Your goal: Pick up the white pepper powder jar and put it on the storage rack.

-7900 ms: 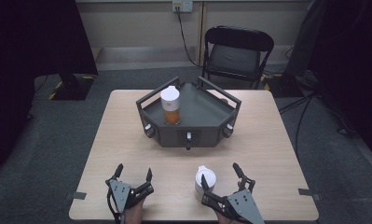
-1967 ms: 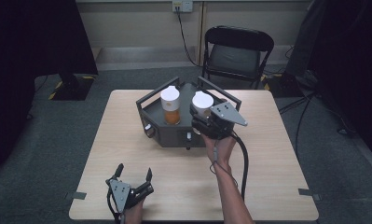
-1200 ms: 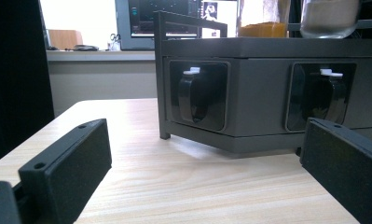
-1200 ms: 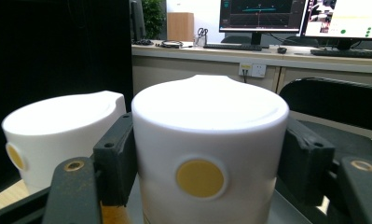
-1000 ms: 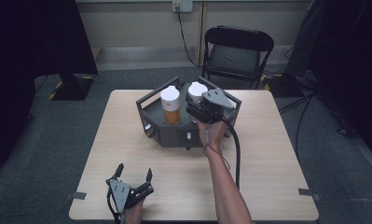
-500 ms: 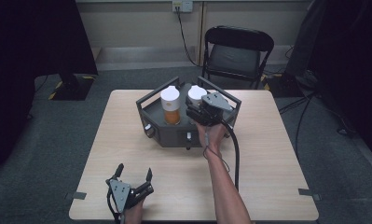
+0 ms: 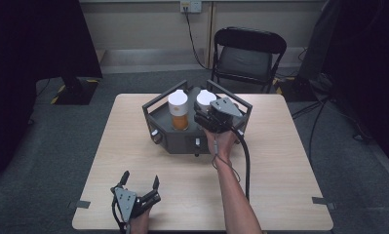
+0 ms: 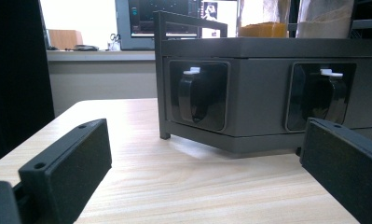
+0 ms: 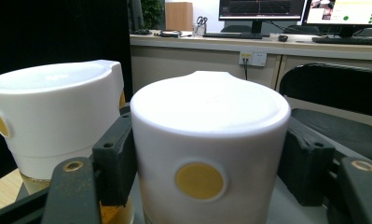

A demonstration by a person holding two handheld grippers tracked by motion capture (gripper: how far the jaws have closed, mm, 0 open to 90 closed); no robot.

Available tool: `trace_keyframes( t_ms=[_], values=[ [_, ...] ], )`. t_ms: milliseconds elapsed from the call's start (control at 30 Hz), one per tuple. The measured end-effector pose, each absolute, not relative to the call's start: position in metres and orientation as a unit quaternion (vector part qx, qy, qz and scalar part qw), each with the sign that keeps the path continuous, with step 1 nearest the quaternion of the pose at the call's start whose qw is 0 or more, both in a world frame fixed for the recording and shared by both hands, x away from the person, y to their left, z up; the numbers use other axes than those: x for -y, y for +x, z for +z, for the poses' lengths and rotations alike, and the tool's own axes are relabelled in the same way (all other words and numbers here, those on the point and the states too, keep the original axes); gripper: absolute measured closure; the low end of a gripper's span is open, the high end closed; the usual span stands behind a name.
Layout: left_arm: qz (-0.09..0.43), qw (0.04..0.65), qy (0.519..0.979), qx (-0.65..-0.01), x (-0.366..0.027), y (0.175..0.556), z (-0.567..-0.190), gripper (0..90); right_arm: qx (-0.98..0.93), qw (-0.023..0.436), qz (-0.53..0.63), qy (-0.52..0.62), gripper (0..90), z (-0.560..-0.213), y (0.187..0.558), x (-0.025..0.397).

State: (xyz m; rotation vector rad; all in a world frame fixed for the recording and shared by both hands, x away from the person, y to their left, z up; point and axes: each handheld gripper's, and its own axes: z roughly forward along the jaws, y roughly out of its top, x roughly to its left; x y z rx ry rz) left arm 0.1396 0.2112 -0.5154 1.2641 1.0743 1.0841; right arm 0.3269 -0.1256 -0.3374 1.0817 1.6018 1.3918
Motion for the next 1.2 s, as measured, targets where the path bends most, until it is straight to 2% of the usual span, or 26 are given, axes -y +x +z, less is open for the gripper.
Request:
trace_keyframes(
  t_ms=[200, 400, 500, 1200],
  values=[
    [0.457, 0.548, 0.533, -0.453, -0.211, 0.140, -0.515, 1.2, -0.623, 0.370, 0.545, 0.422, 28.1, -0.338, 0.328, 0.127],
    [0.457, 0.548, 0.534, -0.453, -0.211, 0.140, -0.515, 1.2, -0.602, 0.388, 0.552, 0.426, 7.5, -0.346, 0.324, 0.122],
    [0.457, 0.548, 0.533, -0.453, -0.211, 0.140, -0.515, 1.2, -0.598, 0.396, 0.552, 0.425, 0.8, -0.348, 0.323, 0.121],
    [0.457, 0.547, 0.535, -0.454, -0.211, 0.140, -0.515, 1.3, -0.583, 0.389, 0.582, 0.413, 0.0, -0.359, 0.303, 0.137]
  ],
)
